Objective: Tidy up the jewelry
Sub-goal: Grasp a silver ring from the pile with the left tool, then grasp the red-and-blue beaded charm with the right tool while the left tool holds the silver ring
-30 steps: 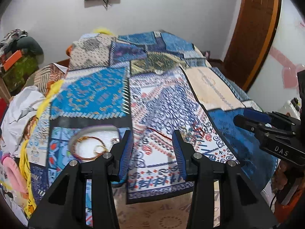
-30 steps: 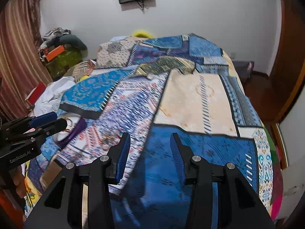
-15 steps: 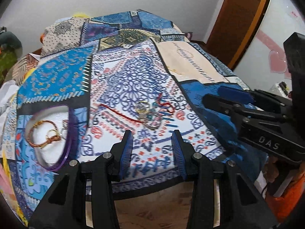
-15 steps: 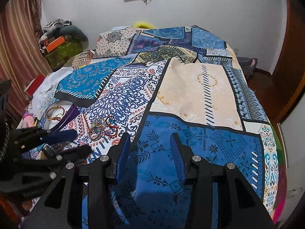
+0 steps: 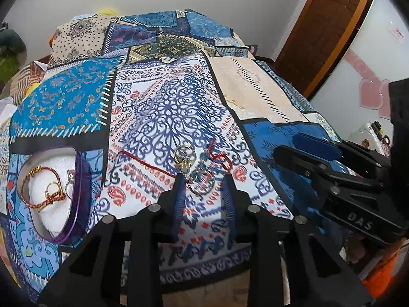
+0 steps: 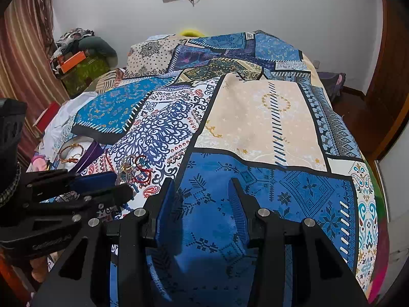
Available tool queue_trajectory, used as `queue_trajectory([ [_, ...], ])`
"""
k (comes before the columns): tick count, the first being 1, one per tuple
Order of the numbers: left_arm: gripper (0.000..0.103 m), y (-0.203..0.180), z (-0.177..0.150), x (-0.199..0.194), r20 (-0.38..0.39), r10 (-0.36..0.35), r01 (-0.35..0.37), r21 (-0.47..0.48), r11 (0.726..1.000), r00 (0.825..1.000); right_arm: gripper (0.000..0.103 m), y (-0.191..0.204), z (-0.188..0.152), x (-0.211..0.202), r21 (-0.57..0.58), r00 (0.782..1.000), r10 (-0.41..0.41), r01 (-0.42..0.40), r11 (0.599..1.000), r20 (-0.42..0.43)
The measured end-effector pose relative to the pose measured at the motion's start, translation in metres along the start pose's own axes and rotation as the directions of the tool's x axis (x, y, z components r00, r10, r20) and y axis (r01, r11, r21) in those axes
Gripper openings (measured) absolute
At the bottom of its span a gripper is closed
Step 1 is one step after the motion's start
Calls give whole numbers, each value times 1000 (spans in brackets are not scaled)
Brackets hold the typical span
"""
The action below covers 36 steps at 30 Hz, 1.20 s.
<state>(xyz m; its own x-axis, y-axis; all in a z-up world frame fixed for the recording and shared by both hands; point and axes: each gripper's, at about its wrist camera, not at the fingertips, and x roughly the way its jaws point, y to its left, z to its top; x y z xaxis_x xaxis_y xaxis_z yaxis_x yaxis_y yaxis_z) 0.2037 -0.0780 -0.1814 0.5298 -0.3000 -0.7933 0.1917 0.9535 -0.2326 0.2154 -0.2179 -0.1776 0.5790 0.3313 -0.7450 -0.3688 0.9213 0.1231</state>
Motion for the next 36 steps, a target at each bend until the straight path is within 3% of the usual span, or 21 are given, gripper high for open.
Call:
queue_trajectory([
  [2, 21, -1, 1, 1, 7, 18, -19, 11, 1000, 1000, 40, 0, 0, 0, 0, 1000, 0, 0, 1000, -1],
  [14, 21, 14, -14, -19, 26, 21, -21, 15, 1000, 999, 40, 16, 2, 7, -44, 1000, 27, -28, 999, -14],
  [18, 21, 22, -21, -27, 36, 35, -36, 22, 999, 999, 47, 27, 7, 10, -67, 998, 54, -55, 996, -14],
  [22, 21, 29, -28, -33, 47, 50, -51, 24, 998, 998, 47, 38, 13, 18, -82, 995, 94, -96, 992, -30],
  [33, 21, 40, -33, -34, 66, 50, -51, 15, 999, 997, 47, 60, 17, 44, -176, 991, 84, -102, 979, -106],
  [36, 21, 39, -33, -36, 73, 51, -52, 6, 999, 996, 33, 62, 16, 46, -187, 991, 83, -102, 977, -109],
])
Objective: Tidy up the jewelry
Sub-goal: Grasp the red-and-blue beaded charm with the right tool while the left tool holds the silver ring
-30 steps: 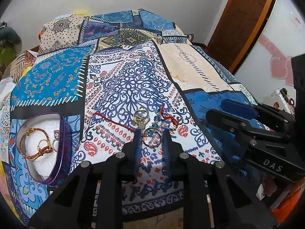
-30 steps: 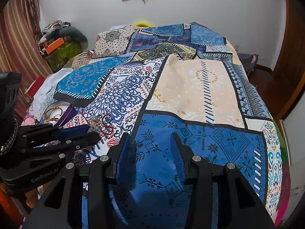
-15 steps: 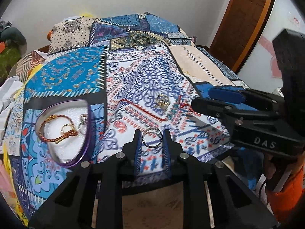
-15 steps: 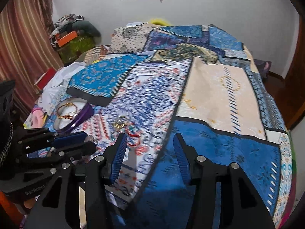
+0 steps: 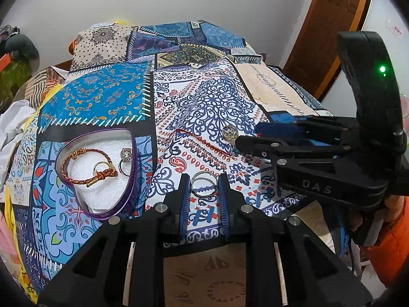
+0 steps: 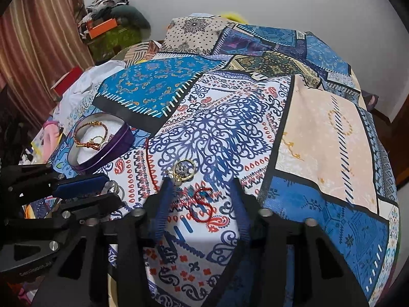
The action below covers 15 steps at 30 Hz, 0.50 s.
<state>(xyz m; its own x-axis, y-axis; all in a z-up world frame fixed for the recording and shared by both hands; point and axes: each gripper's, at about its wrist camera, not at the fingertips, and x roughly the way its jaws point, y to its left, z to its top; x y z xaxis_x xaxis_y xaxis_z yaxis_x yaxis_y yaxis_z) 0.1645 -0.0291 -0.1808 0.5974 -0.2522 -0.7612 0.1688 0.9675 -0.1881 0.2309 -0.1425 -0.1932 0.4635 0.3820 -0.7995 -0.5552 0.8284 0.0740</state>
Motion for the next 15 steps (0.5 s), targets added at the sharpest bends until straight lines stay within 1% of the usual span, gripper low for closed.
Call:
queue_trajectory([
  [2, 21, 0, 0, -4, 8, 3, -3, -5, 1000, 1000, 24, 2, 0, 1, -15, 1000, 14, -14, 1000, -1],
  [4, 21, 1, 1, -8, 17, 8, -7, -12, 1000, 1000, 24, 5, -1, 0, -28, 1000, -2, 2, 1000, 3],
  [5, 21, 1, 1, -11, 23, 10, -10, -15, 1000, 1000, 20, 6, -1, 0, -30, 1000, -6, 6, 1000, 7],
  [6, 21, 1, 1, -14, 28, 13, -13, -16, 1000, 1000, 15, 6, -2, -2, -25, 1000, 9, -9, 1000, 10],
  [7, 21, 1, 2, -17, 34, 17, -16, -18, 1000, 999, 6, 6, -3, -2, -15, 999, 36, -36, 999, 7],
  [8, 21, 1, 2, -21, 42, 20, -19, -20, 1000, 999, 5, 6, -4, -3, -3, 999, 50, -50, 999, 6],
  [11, 21, 1, 3, -30, 59, 30, -28, -22, 999, 998, 4, 9, -11, -9, 11, 999, 35, -35, 999, 17],
  [15, 21, 1, 2, -39, 73, 40, -38, -21, 999, 997, 3, 9, -17, -20, 46, 998, 47, -49, 998, 34],
])
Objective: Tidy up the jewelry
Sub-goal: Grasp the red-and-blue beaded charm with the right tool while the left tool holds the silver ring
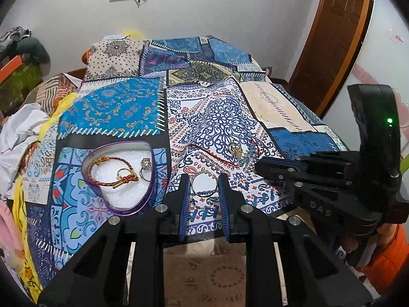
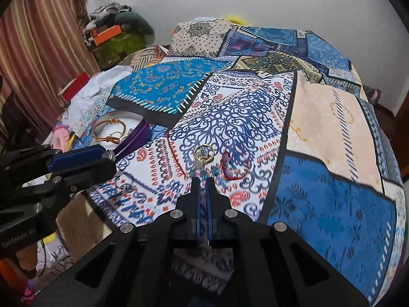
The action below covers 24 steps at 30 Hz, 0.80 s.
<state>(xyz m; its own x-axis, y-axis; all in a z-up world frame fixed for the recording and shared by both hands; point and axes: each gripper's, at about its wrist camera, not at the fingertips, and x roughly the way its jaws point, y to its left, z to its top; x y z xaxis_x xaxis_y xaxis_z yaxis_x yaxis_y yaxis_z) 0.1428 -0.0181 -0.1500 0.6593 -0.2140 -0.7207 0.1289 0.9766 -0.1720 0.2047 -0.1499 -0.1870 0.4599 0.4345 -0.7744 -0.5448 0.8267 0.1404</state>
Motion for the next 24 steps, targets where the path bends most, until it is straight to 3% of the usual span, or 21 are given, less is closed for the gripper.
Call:
queue_trajectory([
  [7, 21, 3, -5, -14, 22, 14, -14, -4, 1000, 1000, 5, 1, -4, -15, 33, 999, 36, -35, 999, -9],
  [9, 21, 4, -6, -17, 26, 16, -16, -6, 1000, 1000, 16, 0, -2, -11, 35, 999, 16, -15, 999, -34],
  [11, 21, 5, -8, -19, 31, 19, -19, -6, 1000, 999, 48, -2, 2, -6, 42, 999, -22, 23, 999, -46],
  [12, 21, 7, -8, -20, 33, 22, -21, -5, 1000, 999, 51, -3, 3, -6, 42, 999, -27, 29, 999, -41],
  [20, 21, 18, -10, -20, 41, 24, -23, -24, 999, 999, 52, 7, 19, 21, -73, 993, -77, 71, 995, -84],
  [24, 21, 21, -11, -17, 36, 23, -22, -31, 999, 999, 51, 16, 16, 23, -153, 995, -63, 51, 987, -78],
])
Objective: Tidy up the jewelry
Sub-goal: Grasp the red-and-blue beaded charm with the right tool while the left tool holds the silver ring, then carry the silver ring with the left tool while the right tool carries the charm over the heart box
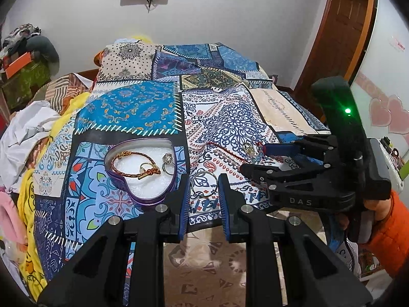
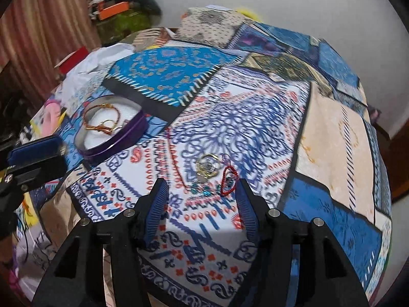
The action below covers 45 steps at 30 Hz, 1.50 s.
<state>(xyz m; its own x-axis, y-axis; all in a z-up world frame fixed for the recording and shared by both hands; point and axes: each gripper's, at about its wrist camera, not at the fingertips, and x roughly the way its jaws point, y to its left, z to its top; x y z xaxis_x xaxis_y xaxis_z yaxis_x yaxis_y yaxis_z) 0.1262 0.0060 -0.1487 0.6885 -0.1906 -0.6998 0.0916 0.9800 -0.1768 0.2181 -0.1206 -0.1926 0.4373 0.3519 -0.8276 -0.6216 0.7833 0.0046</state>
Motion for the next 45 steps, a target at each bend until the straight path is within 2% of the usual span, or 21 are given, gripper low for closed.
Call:
queue_trajectory([
  [2, 21, 0, -1, 1, -2, -1, 1, -3, 1000, 1000, 37, 0, -1, 0, -12, 1000, 31, -31, 999, 5],
  [5, 21, -1, -1, 2, -3, -2, 2, -6, 1000, 1000, 22, 3, -3, 0, -27, 999, 43, -42, 999, 13],
  [9, 21, -2, -1, 1, -2, 0, 0, -3, 1000, 1000, 16, 7, -3, 0, -34, 999, 35, -34, 999, 17],
  [10, 21, -2, -1, 0, -1, 2, -2, -2, 1000, 1000, 8, 8, -4, 0, -32, 999, 40, -40, 999, 18],
  [24, 21, -4, -1, -22, 40, 31, -31, 5, 999, 999, 8, 18, -17, -37, 19, 996, 52, -53, 998, 79],
  [36, 21, 13, 12, -46, 103, 77, -76, -11, 997, 992, 8, 23, 11, -82, 12, 976, 27, -31, 999, 218],
  [45, 21, 38, 24, -55, 143, 121, -118, -28, 993, 982, 8, 35, 35, -96, 11, 952, 63, -70, 997, 299],
])
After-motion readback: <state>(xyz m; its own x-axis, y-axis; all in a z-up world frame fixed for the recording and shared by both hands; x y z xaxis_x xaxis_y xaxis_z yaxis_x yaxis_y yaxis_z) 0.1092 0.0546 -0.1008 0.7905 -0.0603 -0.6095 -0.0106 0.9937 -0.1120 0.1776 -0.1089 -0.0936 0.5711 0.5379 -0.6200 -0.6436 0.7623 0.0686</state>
